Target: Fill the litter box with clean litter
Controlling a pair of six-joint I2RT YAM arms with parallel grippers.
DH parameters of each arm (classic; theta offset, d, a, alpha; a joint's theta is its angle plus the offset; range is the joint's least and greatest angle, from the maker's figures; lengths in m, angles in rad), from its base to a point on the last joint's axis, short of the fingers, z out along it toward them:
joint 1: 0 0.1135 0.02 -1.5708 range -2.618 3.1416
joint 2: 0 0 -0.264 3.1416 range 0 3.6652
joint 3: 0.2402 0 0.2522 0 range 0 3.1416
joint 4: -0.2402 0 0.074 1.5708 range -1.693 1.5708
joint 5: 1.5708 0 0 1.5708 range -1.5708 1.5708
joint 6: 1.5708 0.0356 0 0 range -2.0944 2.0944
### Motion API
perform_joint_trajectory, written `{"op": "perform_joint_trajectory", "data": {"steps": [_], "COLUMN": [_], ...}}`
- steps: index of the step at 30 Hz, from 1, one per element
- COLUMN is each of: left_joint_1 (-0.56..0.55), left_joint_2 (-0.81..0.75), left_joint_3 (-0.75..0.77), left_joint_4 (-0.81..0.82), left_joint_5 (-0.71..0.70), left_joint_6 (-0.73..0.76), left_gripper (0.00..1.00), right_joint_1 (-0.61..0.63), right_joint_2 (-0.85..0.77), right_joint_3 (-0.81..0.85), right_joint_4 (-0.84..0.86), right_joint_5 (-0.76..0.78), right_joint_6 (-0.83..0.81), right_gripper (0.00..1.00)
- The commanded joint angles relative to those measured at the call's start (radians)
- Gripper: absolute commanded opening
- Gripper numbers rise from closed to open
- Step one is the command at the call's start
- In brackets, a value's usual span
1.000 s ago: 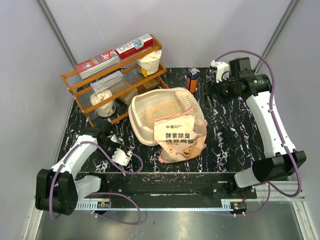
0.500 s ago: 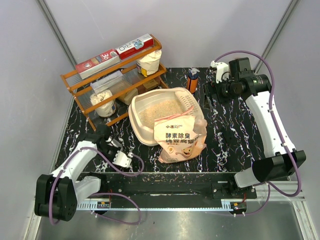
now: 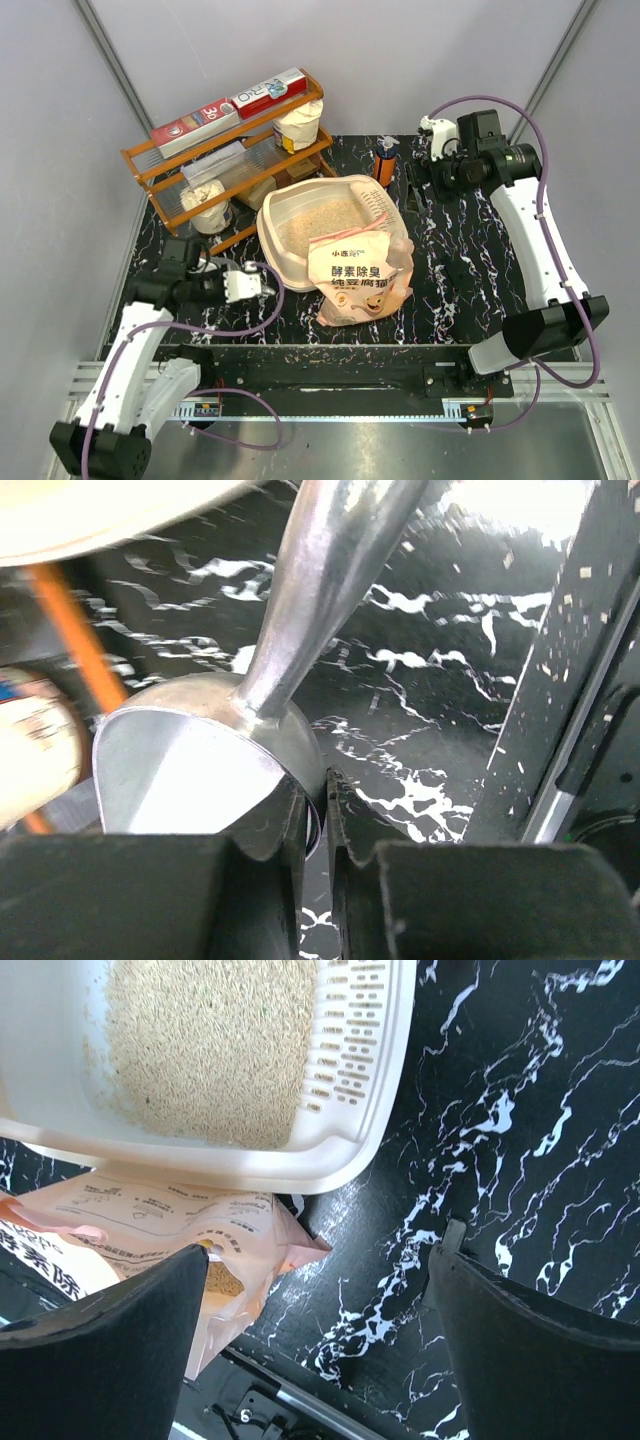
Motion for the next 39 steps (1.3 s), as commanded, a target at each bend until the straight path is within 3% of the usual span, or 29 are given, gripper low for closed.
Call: {"op": "perform_joint_trajectory", "data": {"steps": [1,3,6,12,17,21,27,39], "left_joint_1": [0.003,0.003,-0.001,-0.107,-0.267,-0.351,-0.393,-0.419], "left_joint_2": [-0.071,-0.047,0.033,0.316,0.456,0.513,0.541,0.561], "left_joint_3": [0.218,0.332,0.473,0.769,0.918,0.949,0.977,0.992], "left_joint_4": [-0.050,-0.040,0.036,0.159,0.236,0.282,0.311,0.326], "left_joint_5": [0.093,0.107,0.114,0.065,-0.066,-0.143,-0.176,-0.177], "left_joint_6": [-0.249,-0.330,-0.477,-0.735,-0.864,-0.895,-0.935,-0.950], "left_gripper": [0.00,0.00,0.00,0.00,0.00,0.00,0.00,0.00], "right_joint_1": [-0.002,-0.002,-0.002,0.039,0.162,0.232,0.282,0.345], "right_joint_2": [0.000,0.010,0.066,0.221,0.260,0.275,0.287,0.349], "right_joint_3": [0.123,0.182,0.353,0.568,0.596,0.618,0.592,0.641], "right_joint_4": [0.023,0.027,0.029,0.092,0.185,0.228,0.225,0.244], "right_joint_5": [-0.035,-0.076,-0.277,-0.515,-0.497,-0.457,-0.356,-0.313], "right_joint_6": [0.002,0.007,0.045,0.304,0.399,0.444,0.459,0.470], "right_gripper": [0.95,0.95,0.95,0.93,0.94,0.94,0.90,0.79]}}
